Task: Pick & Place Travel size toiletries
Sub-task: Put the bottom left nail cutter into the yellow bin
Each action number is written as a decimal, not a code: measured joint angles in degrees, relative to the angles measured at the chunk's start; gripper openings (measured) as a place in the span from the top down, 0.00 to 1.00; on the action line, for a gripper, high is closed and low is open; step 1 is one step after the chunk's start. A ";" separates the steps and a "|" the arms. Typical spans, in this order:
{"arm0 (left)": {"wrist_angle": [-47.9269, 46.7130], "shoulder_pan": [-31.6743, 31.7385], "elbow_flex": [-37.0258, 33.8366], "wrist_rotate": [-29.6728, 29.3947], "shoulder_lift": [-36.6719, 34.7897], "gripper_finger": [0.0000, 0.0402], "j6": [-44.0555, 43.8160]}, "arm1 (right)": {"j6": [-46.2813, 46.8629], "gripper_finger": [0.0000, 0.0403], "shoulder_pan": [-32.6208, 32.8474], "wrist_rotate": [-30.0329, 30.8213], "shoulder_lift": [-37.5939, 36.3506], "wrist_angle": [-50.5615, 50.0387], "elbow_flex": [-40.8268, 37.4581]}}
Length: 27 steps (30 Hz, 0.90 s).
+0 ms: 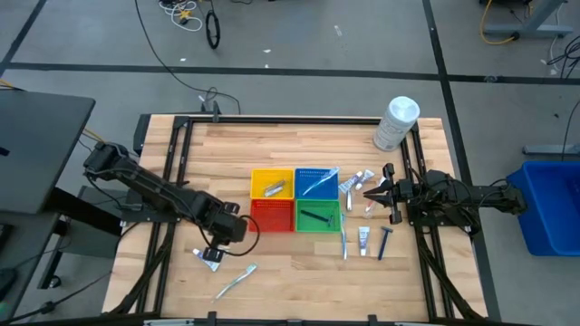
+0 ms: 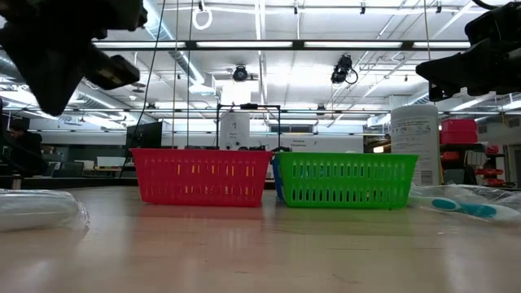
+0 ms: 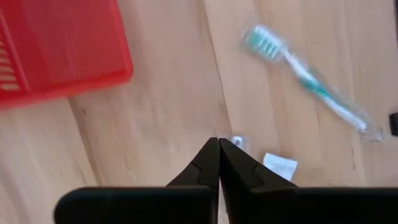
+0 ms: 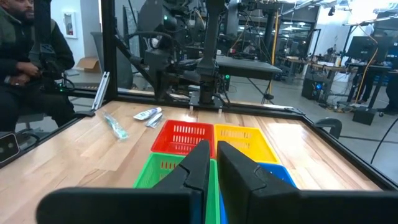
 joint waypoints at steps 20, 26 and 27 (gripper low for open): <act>3.15 -7.27 -10.92 0.77 0.04 0.94 -9.46 | 0.00 0.90 0.00 0.00 0.00 0.00 0.00; 3.08 -8.98 -11.77 0.11 0.04 0.89 -12.21 | 0.00 0.90 0.02 -0.01 0.00 0.00 0.01; 3.16 -9.20 -11.77 -0.42 0.03 0.88 -12.66 | 0.00 0.90 0.02 -0.01 0.00 0.00 -0.01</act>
